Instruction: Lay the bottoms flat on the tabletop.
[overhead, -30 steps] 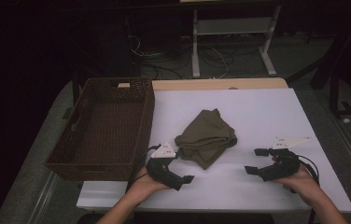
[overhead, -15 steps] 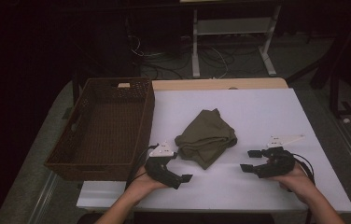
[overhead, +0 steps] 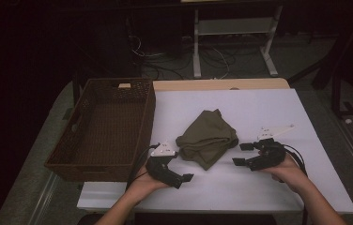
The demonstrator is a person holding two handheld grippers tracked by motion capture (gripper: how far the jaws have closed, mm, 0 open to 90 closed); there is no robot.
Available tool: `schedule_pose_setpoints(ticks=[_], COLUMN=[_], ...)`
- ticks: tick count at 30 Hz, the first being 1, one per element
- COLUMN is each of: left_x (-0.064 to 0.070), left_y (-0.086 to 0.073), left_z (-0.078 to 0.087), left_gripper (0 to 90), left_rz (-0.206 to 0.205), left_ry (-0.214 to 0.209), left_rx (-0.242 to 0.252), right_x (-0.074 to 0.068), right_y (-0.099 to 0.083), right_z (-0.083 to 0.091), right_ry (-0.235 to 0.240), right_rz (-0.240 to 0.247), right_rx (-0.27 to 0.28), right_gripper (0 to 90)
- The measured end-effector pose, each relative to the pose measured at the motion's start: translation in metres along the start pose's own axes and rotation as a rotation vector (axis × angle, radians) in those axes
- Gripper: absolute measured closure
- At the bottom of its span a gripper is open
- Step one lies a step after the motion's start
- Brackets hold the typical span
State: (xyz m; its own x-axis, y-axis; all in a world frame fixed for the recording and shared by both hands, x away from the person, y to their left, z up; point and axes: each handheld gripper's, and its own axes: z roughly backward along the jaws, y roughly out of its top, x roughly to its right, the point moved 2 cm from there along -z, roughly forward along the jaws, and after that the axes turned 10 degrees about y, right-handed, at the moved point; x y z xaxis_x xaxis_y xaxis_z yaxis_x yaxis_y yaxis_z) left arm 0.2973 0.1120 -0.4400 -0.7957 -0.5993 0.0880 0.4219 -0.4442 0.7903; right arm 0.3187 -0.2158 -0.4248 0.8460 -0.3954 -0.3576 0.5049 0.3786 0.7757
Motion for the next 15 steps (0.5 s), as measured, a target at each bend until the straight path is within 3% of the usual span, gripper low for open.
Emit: schedule_pose_setpoints(ticks=[15], left_x=[-0.002], left_y=[0.0], left_z=[-0.001], left_gripper=[0.0], left_rz=[-0.005], left_ry=[0.001], left_rx=[-0.005], right_x=[0.004], right_y=[0.014], right_z=[-0.002], right_ry=[0.014], right_rz=[0.014], right_rx=[0.027], right_gripper=[24.9])
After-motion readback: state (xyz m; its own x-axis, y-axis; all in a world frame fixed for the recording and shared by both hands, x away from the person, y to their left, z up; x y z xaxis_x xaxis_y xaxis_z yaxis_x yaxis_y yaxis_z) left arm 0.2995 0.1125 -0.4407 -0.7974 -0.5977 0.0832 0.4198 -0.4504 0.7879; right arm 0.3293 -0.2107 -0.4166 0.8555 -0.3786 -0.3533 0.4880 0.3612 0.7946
